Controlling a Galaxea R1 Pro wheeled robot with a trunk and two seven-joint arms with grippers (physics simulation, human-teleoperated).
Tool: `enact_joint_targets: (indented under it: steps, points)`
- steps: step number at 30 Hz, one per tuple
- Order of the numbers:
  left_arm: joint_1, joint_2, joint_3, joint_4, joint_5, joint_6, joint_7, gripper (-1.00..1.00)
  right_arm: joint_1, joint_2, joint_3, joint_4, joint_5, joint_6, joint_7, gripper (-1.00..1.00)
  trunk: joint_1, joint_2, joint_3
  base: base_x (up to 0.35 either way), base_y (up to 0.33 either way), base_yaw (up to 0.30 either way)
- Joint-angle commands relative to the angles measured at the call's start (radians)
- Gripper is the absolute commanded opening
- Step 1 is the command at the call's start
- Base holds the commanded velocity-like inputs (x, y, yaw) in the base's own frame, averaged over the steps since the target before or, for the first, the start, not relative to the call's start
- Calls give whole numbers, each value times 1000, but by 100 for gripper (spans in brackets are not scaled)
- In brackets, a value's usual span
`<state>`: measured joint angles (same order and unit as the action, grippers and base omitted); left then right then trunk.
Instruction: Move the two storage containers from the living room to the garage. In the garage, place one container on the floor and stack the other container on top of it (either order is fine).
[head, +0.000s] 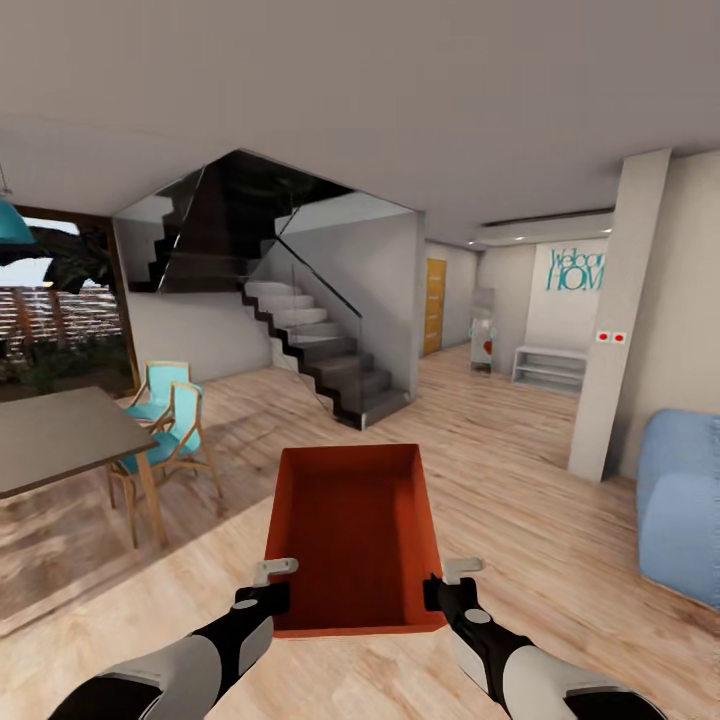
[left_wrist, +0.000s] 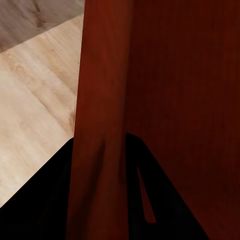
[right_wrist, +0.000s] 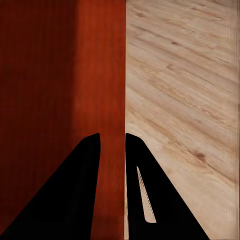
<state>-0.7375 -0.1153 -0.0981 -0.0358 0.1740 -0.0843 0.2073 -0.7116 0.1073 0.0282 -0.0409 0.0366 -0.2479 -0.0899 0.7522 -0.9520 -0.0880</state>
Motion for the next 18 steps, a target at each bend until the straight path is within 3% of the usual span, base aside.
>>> enact_joint_targets:
  steps: [1, 11, 18]
  points:
    - [0, 16, 44, 4, 19, -5, 7, -100, -2, 0, -45, -2, 3, -33, -8, -100, 1, -1, -2, 323, 130, -254]
    - [0, 16, 44, 4, 19, -5, 7, -100, -2, 0, -45, -2, 3, -33, -8, -100, 1, -1, -2, 323, 104, -266]
    - [0, 16, 44, 4, 19, -8, 7, -100, -2, 0, -45, -2, 3, -33, -8, -100, 1, -1, -2, 323, 16, -270]
